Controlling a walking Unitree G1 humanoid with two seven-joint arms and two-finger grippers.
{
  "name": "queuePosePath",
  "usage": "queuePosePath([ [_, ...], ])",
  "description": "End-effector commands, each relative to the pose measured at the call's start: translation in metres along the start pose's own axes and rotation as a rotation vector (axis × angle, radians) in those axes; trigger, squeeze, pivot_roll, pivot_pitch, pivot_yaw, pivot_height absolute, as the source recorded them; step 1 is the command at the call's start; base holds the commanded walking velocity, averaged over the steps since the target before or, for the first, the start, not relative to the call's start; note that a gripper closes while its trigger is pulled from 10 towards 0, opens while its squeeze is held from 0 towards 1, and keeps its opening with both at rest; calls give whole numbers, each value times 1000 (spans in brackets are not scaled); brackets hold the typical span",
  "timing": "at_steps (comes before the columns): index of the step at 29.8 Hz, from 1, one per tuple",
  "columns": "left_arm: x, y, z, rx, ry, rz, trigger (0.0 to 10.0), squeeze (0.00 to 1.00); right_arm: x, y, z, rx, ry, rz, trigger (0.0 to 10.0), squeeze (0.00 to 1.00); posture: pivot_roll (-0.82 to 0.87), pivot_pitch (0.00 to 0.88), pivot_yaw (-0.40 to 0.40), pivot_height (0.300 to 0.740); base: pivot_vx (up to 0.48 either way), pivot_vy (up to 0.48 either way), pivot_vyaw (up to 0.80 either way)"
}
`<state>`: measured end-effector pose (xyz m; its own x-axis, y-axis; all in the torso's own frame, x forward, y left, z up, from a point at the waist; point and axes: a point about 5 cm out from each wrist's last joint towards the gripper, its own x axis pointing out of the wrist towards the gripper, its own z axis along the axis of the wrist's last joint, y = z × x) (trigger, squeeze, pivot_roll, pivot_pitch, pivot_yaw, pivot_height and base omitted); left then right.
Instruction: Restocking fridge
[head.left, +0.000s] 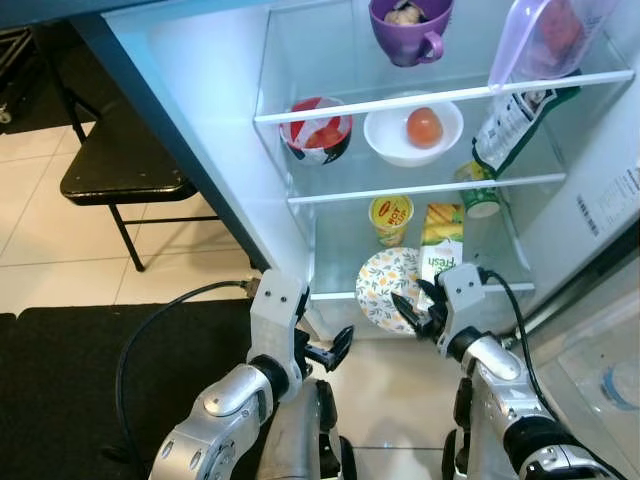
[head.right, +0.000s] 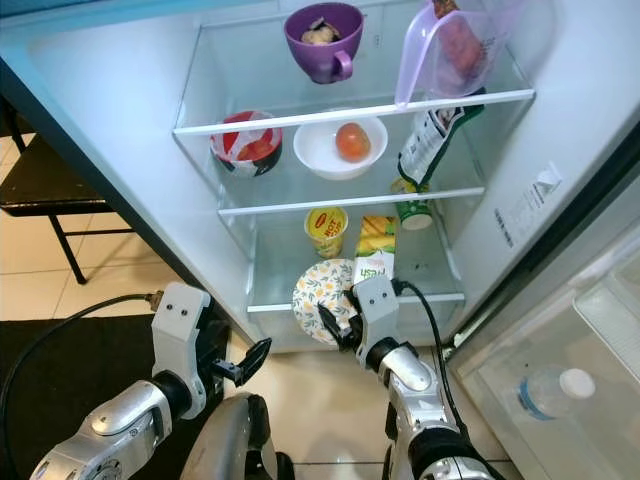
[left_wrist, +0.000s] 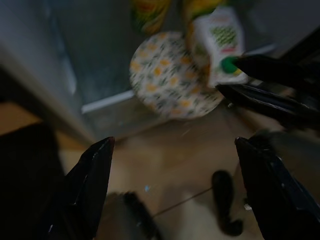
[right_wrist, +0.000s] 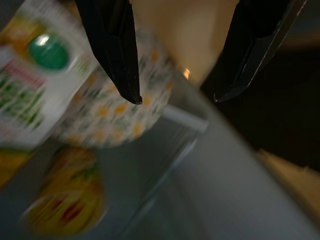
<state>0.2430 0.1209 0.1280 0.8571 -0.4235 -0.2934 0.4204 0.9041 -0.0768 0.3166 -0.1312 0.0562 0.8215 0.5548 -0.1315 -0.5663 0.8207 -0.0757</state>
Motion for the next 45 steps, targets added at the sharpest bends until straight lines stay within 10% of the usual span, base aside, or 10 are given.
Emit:
queuePosePath([
  [1,-3,9,-12,16,49,34,10000,0,-4,14,-18,2,76,40,10000,0,64,335,120,598,0,0,0],
  [6,-9,13,-22,5,73,67,10000,0,-2,9,-19,173,49,-123,10000,0,71,334,120,598,0,0,0],
  [31,-9,8,-26,0,60,58,10000,0,-3,11,-24,182,82,-173,10000,0,74,334,115,563,0,0,0],
  [45,-9,8,-25,0,57,56,10000,0,-6,5,-27,-99,226,-25,10000,0,75,342,118,559,0,0,0],
])
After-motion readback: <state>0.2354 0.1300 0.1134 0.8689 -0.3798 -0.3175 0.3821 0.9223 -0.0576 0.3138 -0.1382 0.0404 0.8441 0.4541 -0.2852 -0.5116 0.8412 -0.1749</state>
